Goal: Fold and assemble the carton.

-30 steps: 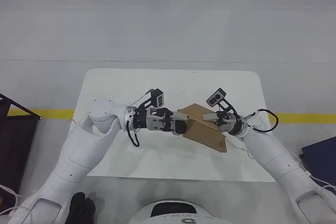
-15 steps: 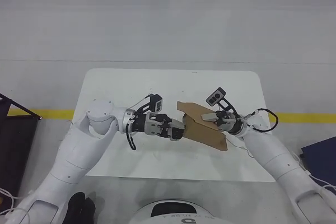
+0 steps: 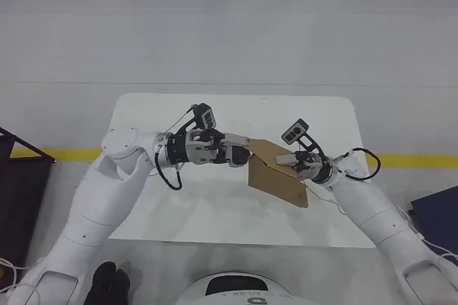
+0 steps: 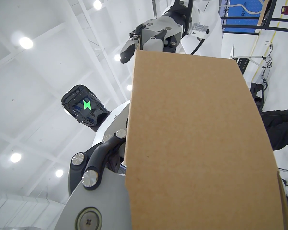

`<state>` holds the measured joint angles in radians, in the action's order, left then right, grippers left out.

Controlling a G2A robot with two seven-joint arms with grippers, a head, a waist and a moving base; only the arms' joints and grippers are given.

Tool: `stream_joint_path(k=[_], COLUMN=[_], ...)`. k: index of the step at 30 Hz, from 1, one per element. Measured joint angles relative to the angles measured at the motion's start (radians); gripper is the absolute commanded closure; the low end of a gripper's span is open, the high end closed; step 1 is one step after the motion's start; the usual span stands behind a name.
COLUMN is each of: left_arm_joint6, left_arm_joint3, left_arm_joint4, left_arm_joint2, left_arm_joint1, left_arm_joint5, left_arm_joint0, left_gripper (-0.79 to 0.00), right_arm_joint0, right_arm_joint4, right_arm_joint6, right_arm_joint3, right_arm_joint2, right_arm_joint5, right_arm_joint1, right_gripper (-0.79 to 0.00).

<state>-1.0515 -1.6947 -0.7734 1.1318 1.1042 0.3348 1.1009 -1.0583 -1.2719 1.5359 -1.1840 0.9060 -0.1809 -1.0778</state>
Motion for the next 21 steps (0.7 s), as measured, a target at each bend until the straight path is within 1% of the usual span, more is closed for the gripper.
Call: stream_joint_path(k=[4, 10, 13, 18, 21], left_arm_joint6=[0.019, -0.002, -0.005, -0.013, -0.028], left_arm_joint3=[0.055, 0.102, 0.115, 0.123, 0.116], left_arm_joint4=[0.020, -0.016, -0.015, 0.002, 0.023], left_arm_joint2=[-0.053, -0.109, -0.121, -0.124, -0.122], left_arm_joint1=[0.011, 0.025, 0.028, 0.026, 0.022], left_arm_joint5=[-0.006, -0.003, -0.004, 0.002, 0.020], left_arm_joint0=[-0.044, -0.075, -0.081, -0.079, -0.076], left_gripper=[-0.277, -0.259, -0.246, -0.188, -0.169], right_arm_joint0=[-0.006, -0.017, -0.020, -0.023, -0.024], right_arm_joint4=[0.000, -0.002, 0.000, 0.000, 0.000], right_arm_joint6=[0.000, 0.000, 0.000, 0.000, 0.000], right_arm_joint3=[-0.004, -0.015, -0.019, -0.022, -0.024], right_arm_joint2=[0.007, 0.019, 0.021, 0.021, 0.021], right_arm_joint5=[-0.001, -0.001, -0.002, -0.002, -0.003], right_arm_joint1=[0.002, 0.007, 0.008, 0.009, 0.009], right_gripper=[0.000, 0.000, 0.000, 0.000, 0.000])
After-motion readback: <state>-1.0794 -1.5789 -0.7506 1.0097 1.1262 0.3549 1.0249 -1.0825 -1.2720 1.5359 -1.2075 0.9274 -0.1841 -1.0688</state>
